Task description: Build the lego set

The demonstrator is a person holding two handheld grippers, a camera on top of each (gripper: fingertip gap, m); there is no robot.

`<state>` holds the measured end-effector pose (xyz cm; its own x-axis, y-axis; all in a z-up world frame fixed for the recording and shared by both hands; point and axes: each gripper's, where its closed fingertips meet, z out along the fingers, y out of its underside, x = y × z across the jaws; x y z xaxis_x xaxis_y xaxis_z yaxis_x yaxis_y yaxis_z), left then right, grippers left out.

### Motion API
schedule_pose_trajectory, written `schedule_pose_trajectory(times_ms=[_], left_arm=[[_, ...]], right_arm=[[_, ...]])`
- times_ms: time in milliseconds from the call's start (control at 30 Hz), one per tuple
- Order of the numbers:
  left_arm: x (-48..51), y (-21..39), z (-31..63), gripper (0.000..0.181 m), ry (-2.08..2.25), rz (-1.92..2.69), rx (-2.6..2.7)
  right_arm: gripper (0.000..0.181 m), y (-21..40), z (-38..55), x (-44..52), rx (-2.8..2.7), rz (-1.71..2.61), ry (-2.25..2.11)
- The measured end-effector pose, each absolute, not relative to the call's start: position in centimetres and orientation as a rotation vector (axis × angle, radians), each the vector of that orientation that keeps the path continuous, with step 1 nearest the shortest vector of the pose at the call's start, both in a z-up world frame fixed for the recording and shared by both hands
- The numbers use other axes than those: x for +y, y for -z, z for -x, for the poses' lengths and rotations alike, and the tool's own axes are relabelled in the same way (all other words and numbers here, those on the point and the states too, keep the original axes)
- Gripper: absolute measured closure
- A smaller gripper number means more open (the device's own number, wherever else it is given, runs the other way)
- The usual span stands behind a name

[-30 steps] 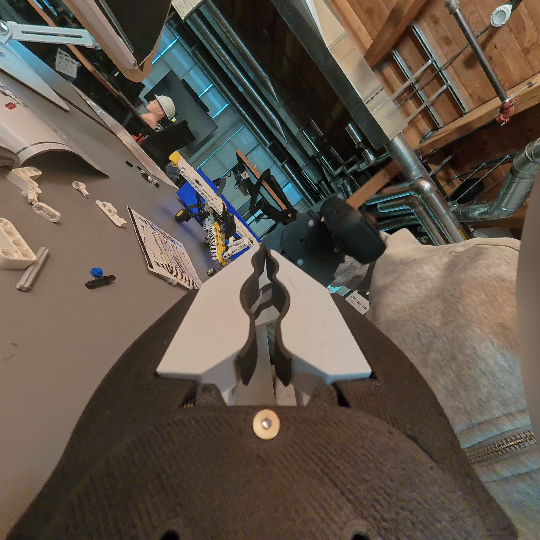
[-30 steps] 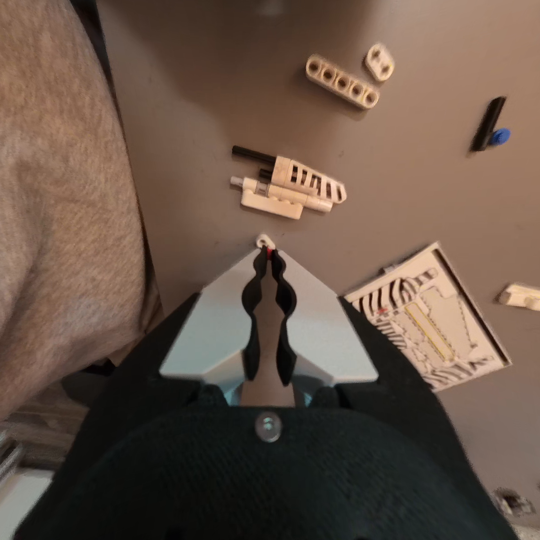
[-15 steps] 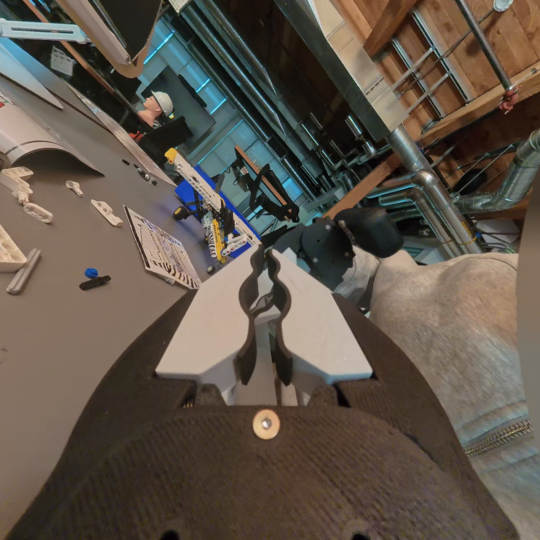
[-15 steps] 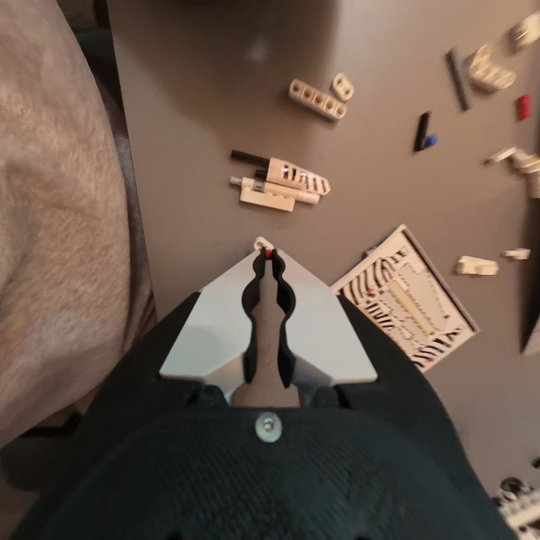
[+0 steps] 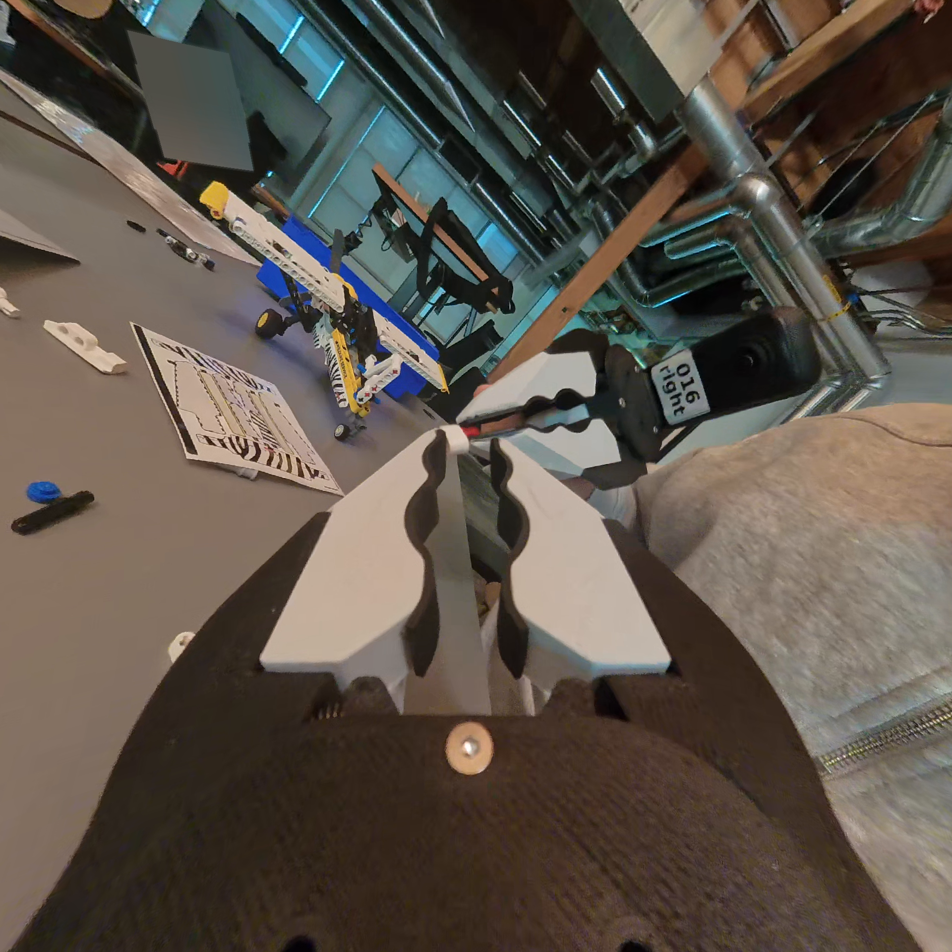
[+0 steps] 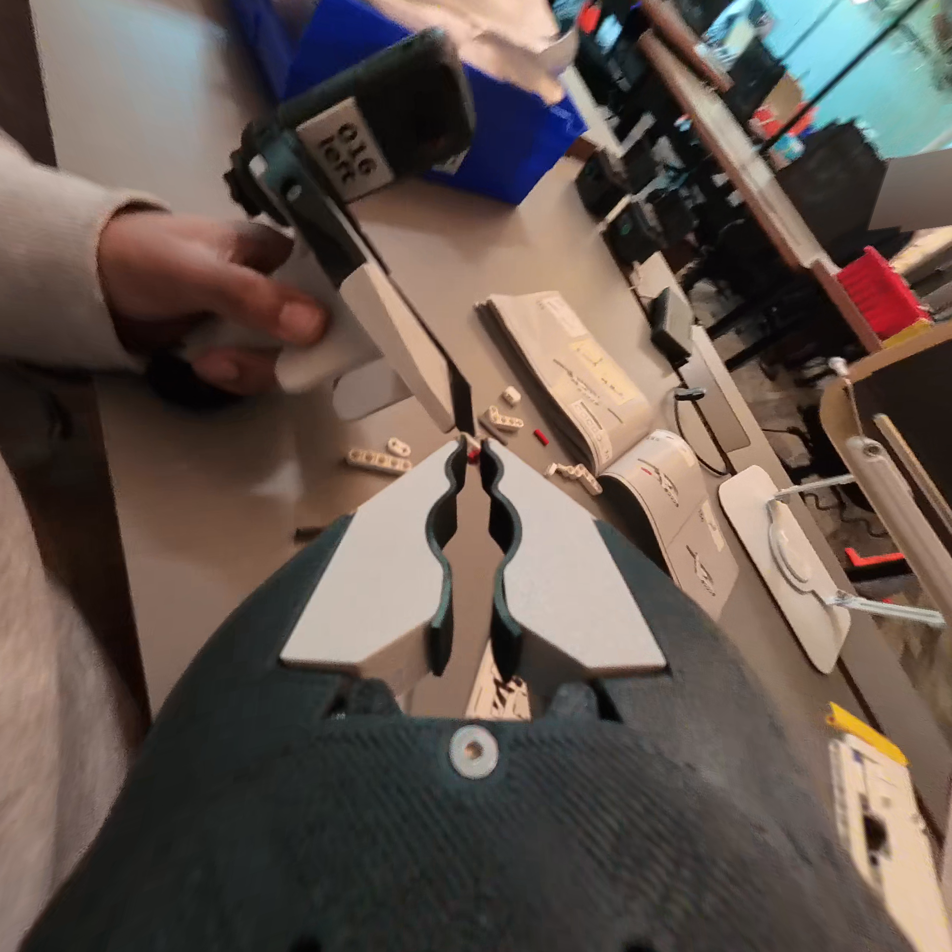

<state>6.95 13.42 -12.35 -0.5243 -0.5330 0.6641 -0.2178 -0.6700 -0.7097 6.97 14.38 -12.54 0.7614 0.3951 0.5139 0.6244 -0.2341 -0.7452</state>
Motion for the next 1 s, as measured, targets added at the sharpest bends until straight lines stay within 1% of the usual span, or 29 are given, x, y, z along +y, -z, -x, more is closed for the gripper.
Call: schedule_pose_trajectory(times_ms=[100, 300, 333, 500, 600, 633, 700, 767, 867, 1000], left_arm=[[13.6, 12.3, -6.9, 0.175, 2.298, 1.408, 1.150], [13.5, 12.4, -6.9, 0.177, 2.296, 1.418, 1.159], [13.6, 12.3, -6.8, 0.177, 2.296, 1.413, 1.153], [14.7, 11.5, -6.2, 0.178, 2.398, 1.377, 1.041], [15.1, 10.8, -5.6, 0.177, 2.480, 1.326, 0.990], [15.0, 10.5, -5.4, 0.181, 2.509, 1.296, 0.989], [14.8, 10.1, -5.0, 0.181, 2.538, 1.249, 0.997], [14.5, 10.0, -4.9, 0.181, 2.541, 1.229, 1.019], [14.3, 10.0, -4.9, 0.181, 2.539, 1.224, 1.036], [14.3, 9.9, -4.8, 0.181, 2.563, 1.209, 1.029]], right_arm=[[0.177, 11.7, -6.6, 14.7, -0.674, 1.802, 0.221], [0.179, 11.8, -6.6, 14.5, -0.592, 1.774, 0.180], [0.176, 11.8, -6.5, 14.4, -0.582, 1.767, 0.162], [0.149, 10.0, -6.8, 14.0, -0.451, 1.683, -0.012], [0.137, 10.0, -7.0, 14.0, -0.376, 1.689, -0.170], [0.136, 10.2, -6.7, 14.1, -0.361, 1.692, -0.243], [0.133, 10.3, -5.8, 14.1, -0.334, 1.683, -0.394], [0.134, 10.1, -5.1, 14.1, -0.314, 1.657, -0.515], [0.136, 10.3, -5.0, 14.3, -0.300, 1.649, -0.575], [0.147, 10.2, -4.7, 14.2, -0.314, 1.633, -0.631]])
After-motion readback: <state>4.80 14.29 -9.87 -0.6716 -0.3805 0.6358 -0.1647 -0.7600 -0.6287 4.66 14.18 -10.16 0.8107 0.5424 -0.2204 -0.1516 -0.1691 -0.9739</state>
